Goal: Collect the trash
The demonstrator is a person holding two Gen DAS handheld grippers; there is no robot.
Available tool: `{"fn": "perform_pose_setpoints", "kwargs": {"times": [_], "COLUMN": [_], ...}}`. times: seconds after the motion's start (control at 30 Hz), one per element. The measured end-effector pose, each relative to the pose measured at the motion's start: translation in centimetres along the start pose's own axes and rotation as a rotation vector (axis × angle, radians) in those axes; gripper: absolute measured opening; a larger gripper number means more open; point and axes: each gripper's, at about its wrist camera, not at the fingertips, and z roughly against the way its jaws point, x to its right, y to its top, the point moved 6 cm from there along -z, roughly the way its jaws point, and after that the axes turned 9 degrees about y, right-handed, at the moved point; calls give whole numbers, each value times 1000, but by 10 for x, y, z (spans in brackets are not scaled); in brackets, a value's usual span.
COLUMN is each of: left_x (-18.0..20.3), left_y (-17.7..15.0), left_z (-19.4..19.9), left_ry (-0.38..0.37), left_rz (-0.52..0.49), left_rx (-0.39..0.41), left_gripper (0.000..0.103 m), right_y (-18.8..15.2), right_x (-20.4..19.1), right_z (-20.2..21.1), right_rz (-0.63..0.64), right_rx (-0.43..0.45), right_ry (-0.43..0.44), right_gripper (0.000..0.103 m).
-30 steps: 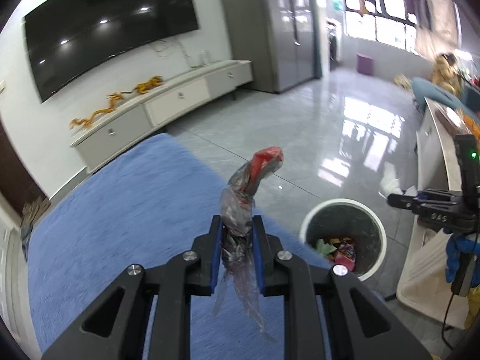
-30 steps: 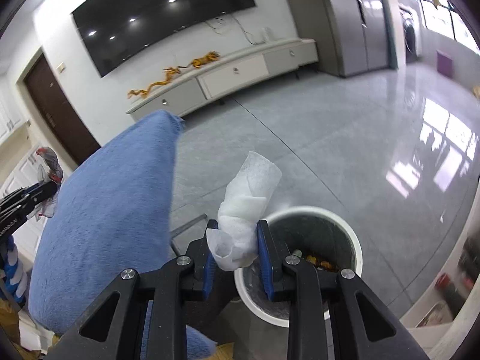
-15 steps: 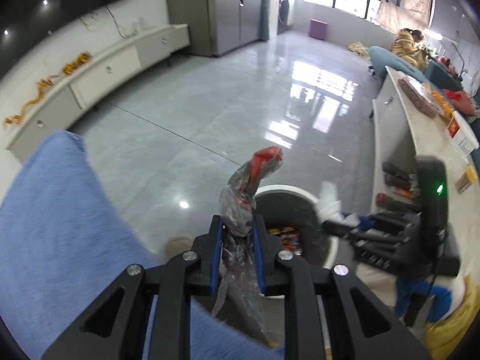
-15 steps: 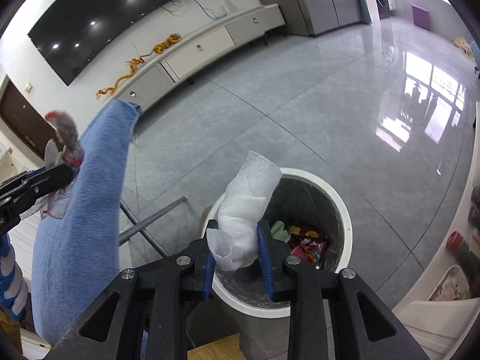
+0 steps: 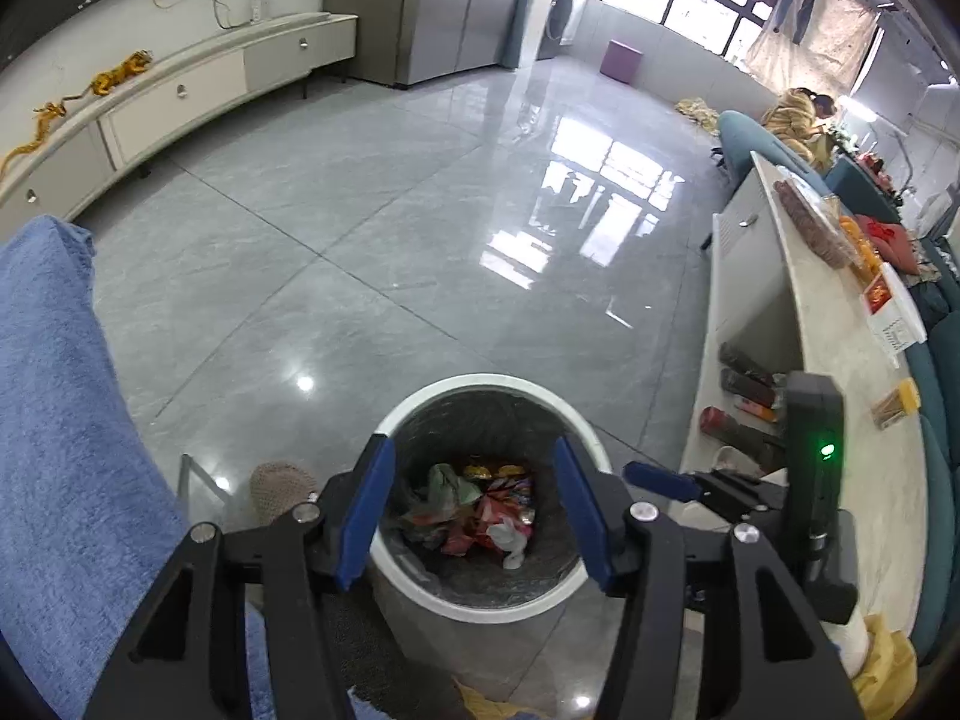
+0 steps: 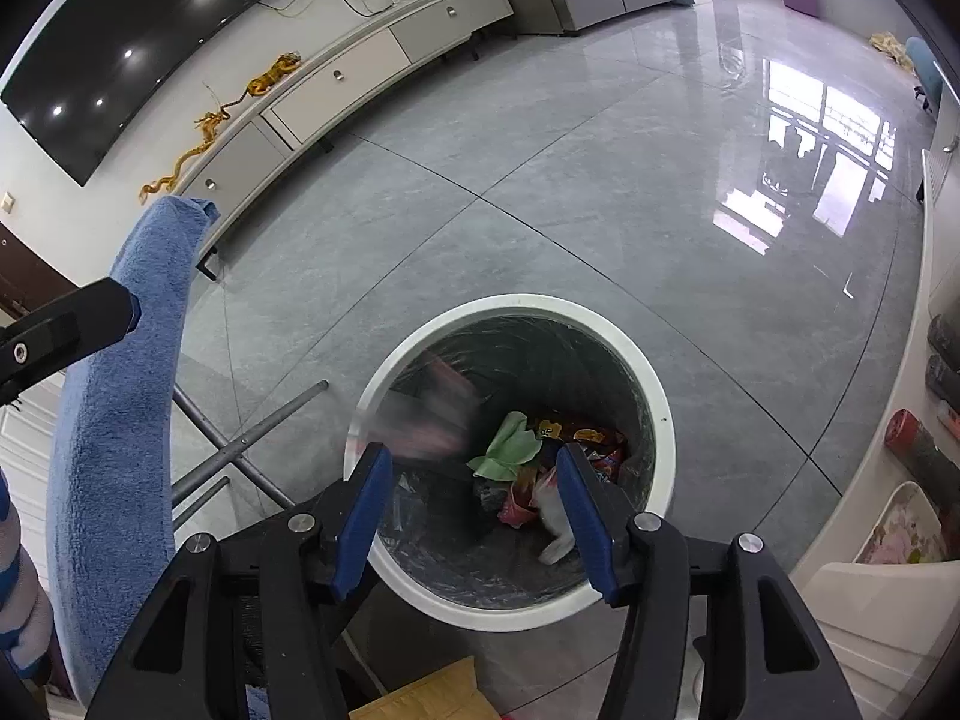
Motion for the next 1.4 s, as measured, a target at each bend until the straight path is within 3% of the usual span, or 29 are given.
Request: {"fn": "perform_pose_setpoints", "kwargs": {"times": [0.4,0.53,0.8,0.97,1.4], "left_x": [-38,-55,-105,-136,-178], "left_y": [-19,-32,-68,-100,-141], "left_z": [55,81,139,169,200], "left_ry": [181,228,334,422,532], "left_rz": [61,100,204,262,372], "left_rx": [104,153,246,295,352], "left_gripper": [54,64,66,73,75], "right_y": [10,10,1,-5,-18], "right_x": [-47,-79,-138,-173,-242], "right_z": [21,31,49,54,67], "right_rz": [94,171,294,359,491], "right_rx": [63,88,143,174,318], "right_ry": [-13,-19,-18,-15,-38], "right_gripper": [63,70,83,89,102]}}
